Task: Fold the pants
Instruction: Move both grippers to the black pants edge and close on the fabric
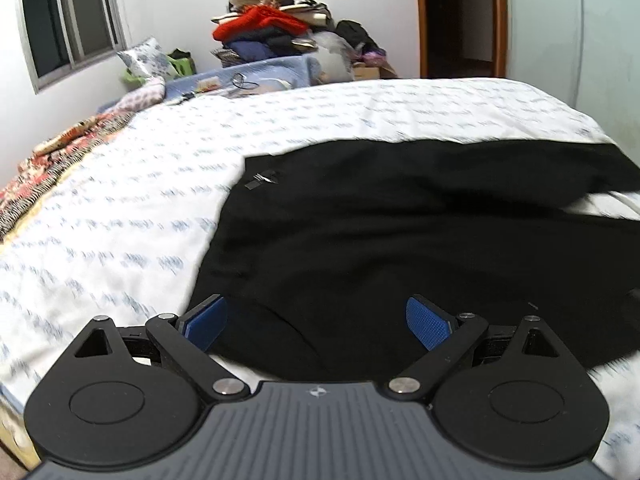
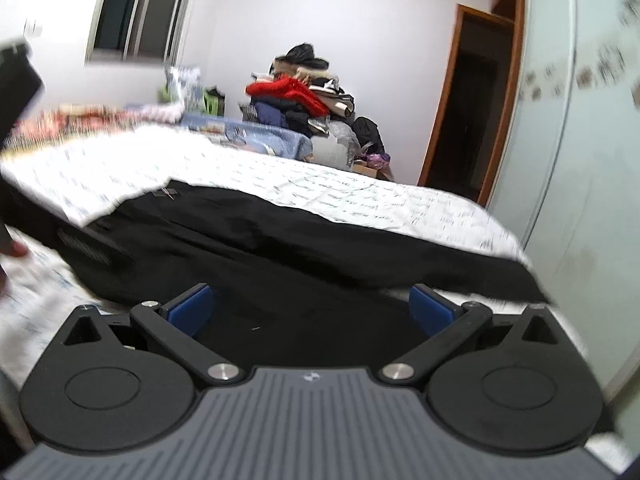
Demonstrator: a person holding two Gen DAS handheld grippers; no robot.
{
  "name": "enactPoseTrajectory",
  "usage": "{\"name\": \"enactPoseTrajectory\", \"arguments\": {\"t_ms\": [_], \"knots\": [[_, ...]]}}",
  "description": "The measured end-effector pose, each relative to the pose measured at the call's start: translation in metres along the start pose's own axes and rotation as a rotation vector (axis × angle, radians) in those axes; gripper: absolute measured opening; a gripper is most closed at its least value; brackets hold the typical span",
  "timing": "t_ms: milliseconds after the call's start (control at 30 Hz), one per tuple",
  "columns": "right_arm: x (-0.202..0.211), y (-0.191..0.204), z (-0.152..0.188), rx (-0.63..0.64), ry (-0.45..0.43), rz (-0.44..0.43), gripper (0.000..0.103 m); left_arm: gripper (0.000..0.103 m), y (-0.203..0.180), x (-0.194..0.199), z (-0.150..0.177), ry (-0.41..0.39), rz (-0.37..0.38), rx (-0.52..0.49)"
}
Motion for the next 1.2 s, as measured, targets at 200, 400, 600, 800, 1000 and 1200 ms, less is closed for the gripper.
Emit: {"name": "enactPoseTrajectory", "arguments": {"t_ms": [200, 400, 600, 800, 1000, 1200], "knots": [[-0.064, -0.026, -0.025, 0.025, 0.048, -0.07, 0.103, 0.097, 0.031, -0.038, -0.038, -0.063, -0.023, -0.054], [-0.136, -0.046, -0.052, 0.016, 0.029, -0.268, 0.103, 0.097, 0.062, -0.1, -0.079, -0.016, 0.018, -0.048], [-0.233, -0.065, -0.07, 0.064, 0.09, -0.339, 0.103, 0.097, 0.082, -0.167, -0.111, -0.018, 0.054, -0.17], [-0.321, -0.079, -0.087, 0.12, 0.184, -0.347, 0.103, 0.097, 0.102, -0.238, -0.126, 0.034, 0.163, -0.188], [-0.383, -0.075, -0.082, 0.153, 0.292, -0.448, 0.097, 0.097, 0.115, -0.276, -0.143, -0.017, 0.249, -0.197], [-0.409, -0.069, -0.074, 0.15, 0.372, -0.584, 0.071, 0.097, 0.11, -0.305, -0.146, 0.034, 0.398, -0.185]]}}
Point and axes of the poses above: each gripper's, at about its wrist camera, not at the fingertips, and x roughly against the way its jaws point, y to its left, z to its underside, the point moved 3 cm from there along -x, roughly the way its jaws point, and after that the axes turned 1 degree about x, right-handed, at the moved point
